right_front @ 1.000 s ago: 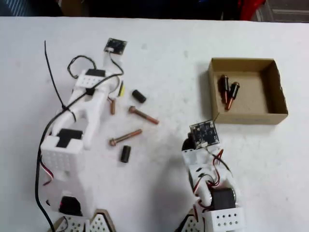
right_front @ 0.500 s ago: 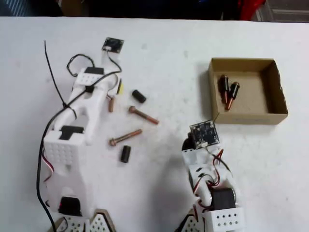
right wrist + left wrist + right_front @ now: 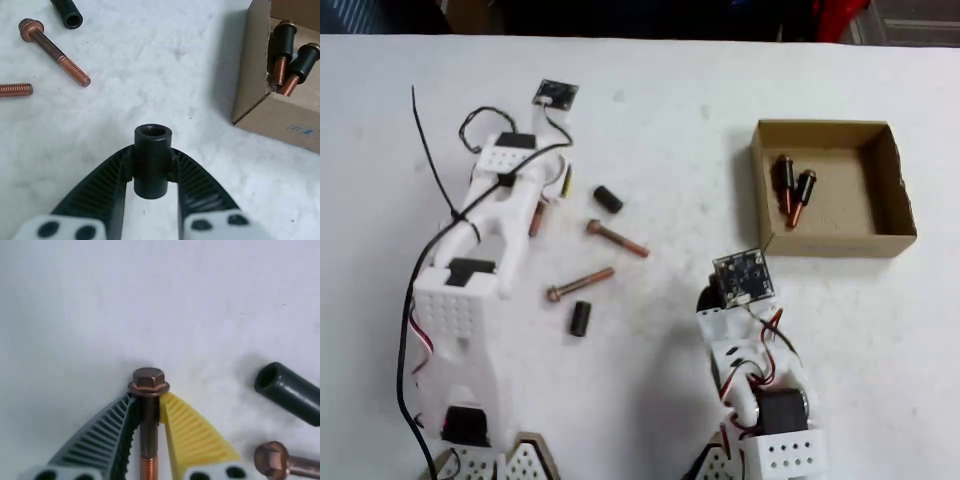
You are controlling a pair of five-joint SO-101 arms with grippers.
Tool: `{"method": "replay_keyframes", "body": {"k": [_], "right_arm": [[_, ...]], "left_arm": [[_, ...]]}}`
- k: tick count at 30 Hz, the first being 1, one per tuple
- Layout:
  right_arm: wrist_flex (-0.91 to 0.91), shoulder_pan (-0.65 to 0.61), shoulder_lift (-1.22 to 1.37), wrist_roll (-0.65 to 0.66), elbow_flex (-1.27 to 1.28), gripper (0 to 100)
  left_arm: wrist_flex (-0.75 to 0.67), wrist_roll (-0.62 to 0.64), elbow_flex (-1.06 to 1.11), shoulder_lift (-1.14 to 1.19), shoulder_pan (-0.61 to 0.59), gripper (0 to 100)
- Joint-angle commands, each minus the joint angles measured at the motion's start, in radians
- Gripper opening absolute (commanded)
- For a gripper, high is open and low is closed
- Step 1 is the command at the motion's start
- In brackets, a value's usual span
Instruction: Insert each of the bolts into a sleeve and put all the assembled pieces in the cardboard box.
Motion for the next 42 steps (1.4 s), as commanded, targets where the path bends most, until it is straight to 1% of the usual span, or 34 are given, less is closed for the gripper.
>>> {"method": "replay_keyframes", "body": {"k": [1, 3, 10, 16, 26, 34, 36, 39, 42], "right_arm": [[-0.025, -0.005, -0.008, -0.003, 0.008, 1.6], [-0.027, -0.005, -0.008, -0.003, 0.008, 1.6], [-0.031, -0.007, -0.008, -0.003, 0.008, 1.7], [-0.031, -0.013, -0.010, -0.006, 0.008, 1.7], [-0.035, -0.177, -0.010, -0.011, 0.008, 1.7], [-0.148, -0.277, -0.010, -0.012, 0.008, 1.7], [-0.179, -0.302, -0.010, -0.012, 0.008, 1.7], [-0.222, -0.344, -0.010, -0.012, 0.008, 1.6], [-0.262, -0.377, -0.010, -0.012, 0.008, 1.6]], "left_arm": [[0.068, 0.000, -0.048, -0.042, -0.012, 4], [0.103, 0.000, -0.060, -0.068, -0.008, 2], [0.224, 0.002, -0.058, -0.197, 0.027, 2], [0.301, 0.002, -0.058, -0.312, 0.038, 2], [0.459, 0.002, -0.057, -0.515, 0.038, 2], [0.563, 0.003, -0.055, -0.707, 0.039, 2], [0.571, 0.023, -0.020, -0.754, 0.044, 2], [0.557, 0.058, 0.092, -0.848, 0.081, 2], [0.479, 0.061, 0.233, -0.967, 0.130, 2]]}}
